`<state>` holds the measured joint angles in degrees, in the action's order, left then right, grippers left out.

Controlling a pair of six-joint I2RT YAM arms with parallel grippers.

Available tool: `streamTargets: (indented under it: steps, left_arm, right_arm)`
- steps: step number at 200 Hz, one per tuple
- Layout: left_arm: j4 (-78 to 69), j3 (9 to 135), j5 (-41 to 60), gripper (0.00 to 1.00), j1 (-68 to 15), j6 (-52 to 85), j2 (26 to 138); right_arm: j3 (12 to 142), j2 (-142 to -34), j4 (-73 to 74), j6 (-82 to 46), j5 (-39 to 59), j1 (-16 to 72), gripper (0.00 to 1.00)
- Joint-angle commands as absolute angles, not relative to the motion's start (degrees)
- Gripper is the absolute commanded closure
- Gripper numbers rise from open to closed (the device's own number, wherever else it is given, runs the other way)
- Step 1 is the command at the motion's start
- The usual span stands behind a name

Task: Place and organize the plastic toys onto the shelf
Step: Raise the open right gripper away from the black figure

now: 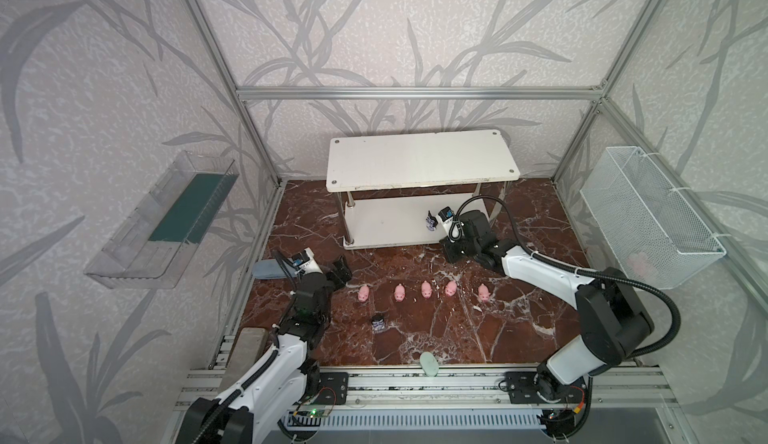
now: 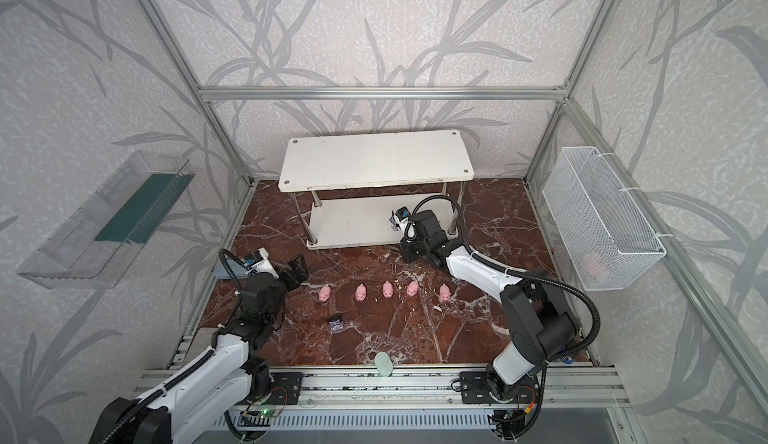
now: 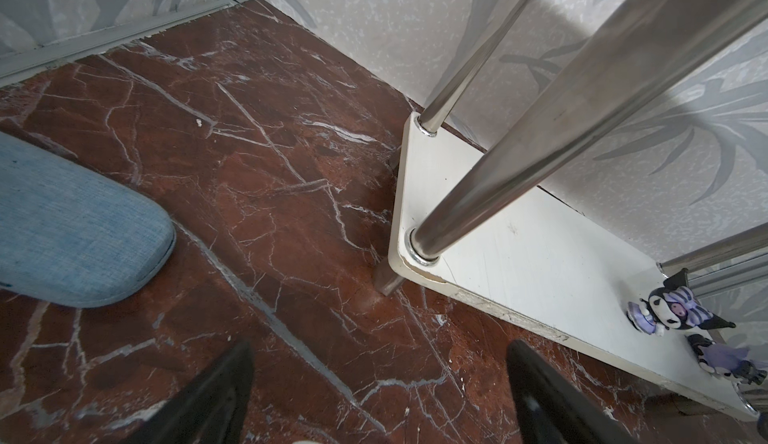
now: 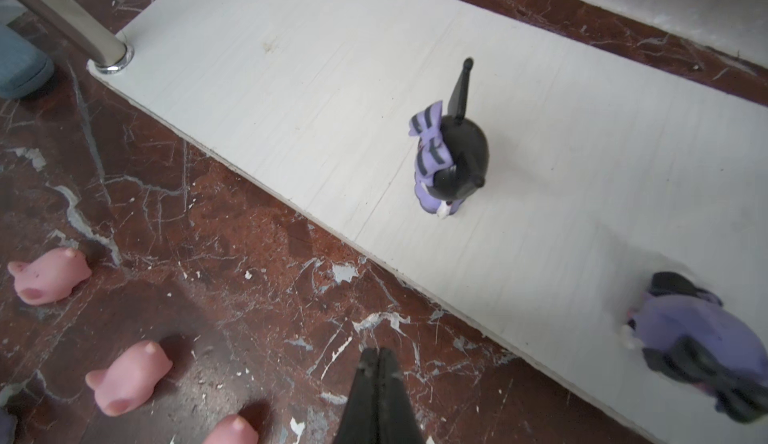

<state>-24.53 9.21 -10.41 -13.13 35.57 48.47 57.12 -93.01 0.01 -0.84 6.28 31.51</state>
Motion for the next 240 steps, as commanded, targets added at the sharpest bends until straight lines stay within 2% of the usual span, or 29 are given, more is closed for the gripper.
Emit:
streamTargets:
  steps: [1, 83, 240]
  left_arm:
    - [-25.93, 8.69, -11.21, 0.07, -13.18, 36.04, 48.17]
    - [-25.26, 8.37, -12.02, 0.07, -13.10, 35.74, 47.28]
    - [-24.90, 8.29, -12.59, 0.07, -12.99, 35.51, 47.25]
  right_arm:
    - [59.32, -95.40, 5.05, -3.90, 5.25, 31.43, 1.00]
    - [63.41, -102.75, 6.49, -4.93, 3.01, 31.34, 1.00]
    - [67.33, -106.43, 5.80, -4.43, 3.07, 29.61, 1.00]
